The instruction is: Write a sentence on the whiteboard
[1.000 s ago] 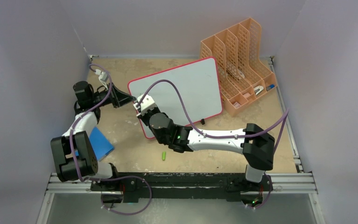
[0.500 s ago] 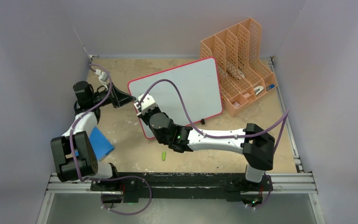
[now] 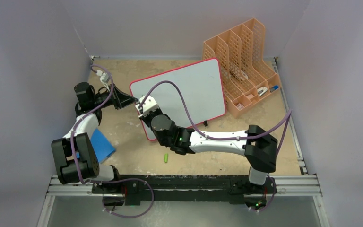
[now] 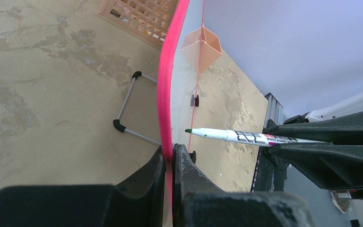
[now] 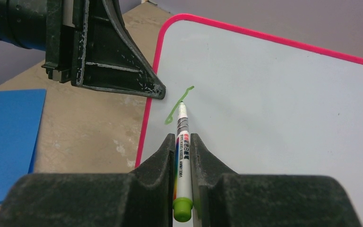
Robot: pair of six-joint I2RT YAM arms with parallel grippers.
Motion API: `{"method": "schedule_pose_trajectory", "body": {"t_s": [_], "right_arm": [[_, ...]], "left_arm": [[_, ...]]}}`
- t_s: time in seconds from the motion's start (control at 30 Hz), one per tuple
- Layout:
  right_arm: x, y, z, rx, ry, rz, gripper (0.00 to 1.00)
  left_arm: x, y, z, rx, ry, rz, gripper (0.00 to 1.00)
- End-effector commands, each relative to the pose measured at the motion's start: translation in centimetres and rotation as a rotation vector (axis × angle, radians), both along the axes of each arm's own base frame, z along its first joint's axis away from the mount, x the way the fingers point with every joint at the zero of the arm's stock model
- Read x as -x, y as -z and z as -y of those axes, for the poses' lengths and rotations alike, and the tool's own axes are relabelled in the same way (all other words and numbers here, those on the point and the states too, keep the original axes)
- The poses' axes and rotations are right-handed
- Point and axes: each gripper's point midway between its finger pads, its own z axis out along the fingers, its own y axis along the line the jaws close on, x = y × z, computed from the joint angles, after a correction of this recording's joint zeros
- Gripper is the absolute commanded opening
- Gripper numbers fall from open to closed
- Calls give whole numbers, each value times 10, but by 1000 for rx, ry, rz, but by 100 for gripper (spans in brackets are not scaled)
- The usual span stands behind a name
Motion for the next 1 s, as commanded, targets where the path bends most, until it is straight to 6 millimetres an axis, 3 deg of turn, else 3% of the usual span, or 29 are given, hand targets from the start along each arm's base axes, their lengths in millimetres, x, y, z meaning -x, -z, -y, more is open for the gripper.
{"method": "schedule_pose_trajectory", "body": {"t_s": [0.0, 0.47, 0.97], "right_arm": [[-4, -25, -7, -76, 5, 34, 0], [-8, -25, -8, -76, 25, 43, 0], [-17, -23, 10, -70, 87, 35, 0]], "left_arm": [[4, -9, 6, -22, 37, 67, 0], [4, -10, 6, -23, 36, 69, 0], [4, -10, 6, -24, 37, 72, 0]]}}
